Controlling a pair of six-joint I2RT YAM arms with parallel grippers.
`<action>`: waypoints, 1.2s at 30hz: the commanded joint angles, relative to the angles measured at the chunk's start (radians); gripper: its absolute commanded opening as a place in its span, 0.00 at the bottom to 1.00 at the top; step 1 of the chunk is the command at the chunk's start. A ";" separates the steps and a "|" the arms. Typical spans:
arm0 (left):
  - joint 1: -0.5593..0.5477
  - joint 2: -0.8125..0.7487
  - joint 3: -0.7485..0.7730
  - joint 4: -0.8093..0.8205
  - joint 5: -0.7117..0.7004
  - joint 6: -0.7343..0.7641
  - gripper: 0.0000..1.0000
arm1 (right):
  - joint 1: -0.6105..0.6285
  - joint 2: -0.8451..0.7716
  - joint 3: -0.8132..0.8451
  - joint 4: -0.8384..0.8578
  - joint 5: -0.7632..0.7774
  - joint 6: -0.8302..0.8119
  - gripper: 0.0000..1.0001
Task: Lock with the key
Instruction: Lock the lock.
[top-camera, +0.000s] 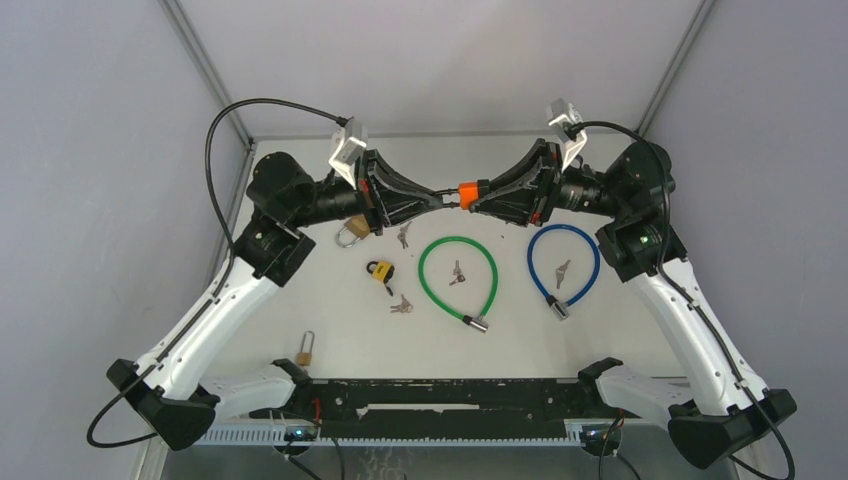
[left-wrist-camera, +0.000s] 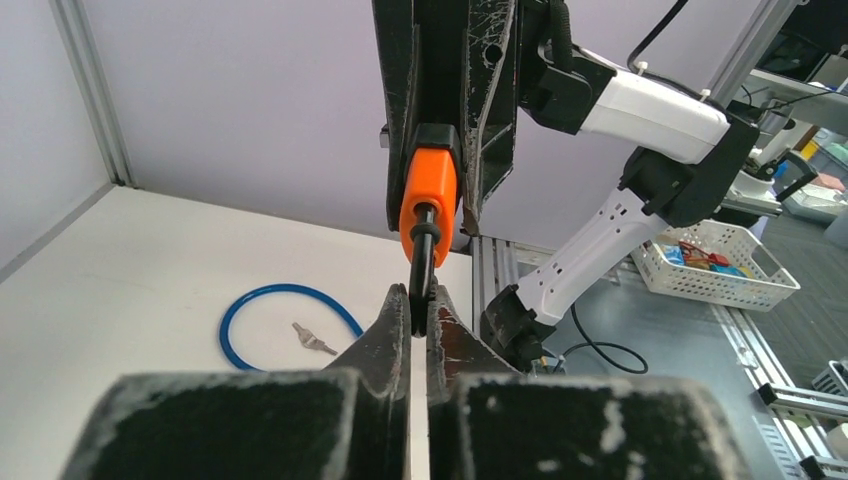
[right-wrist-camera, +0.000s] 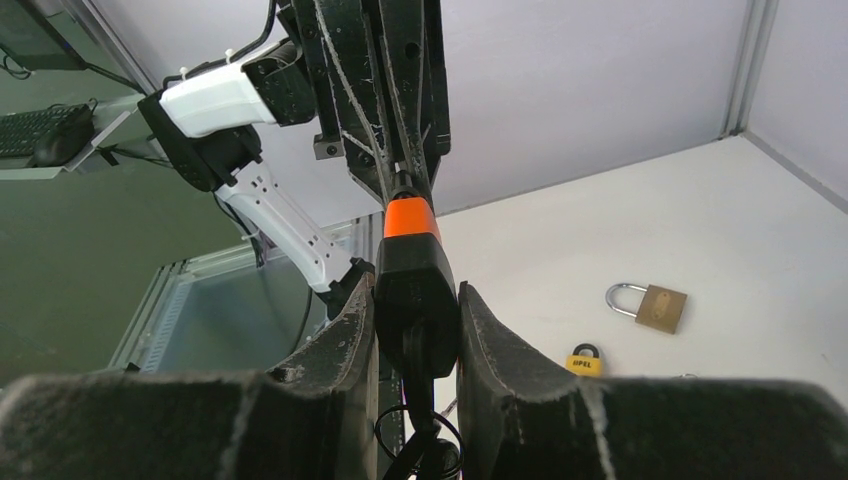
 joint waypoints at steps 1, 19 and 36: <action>-0.028 0.006 0.045 0.092 0.027 -0.044 0.00 | 0.012 -0.024 0.028 0.053 0.013 -0.010 0.00; -0.173 0.127 -0.010 0.350 -0.058 -0.194 0.00 | 0.080 0.027 -0.085 0.293 0.143 0.122 0.00; -0.235 0.186 0.143 0.283 -0.103 -0.138 0.00 | 0.068 0.044 -0.157 0.129 0.296 0.012 0.00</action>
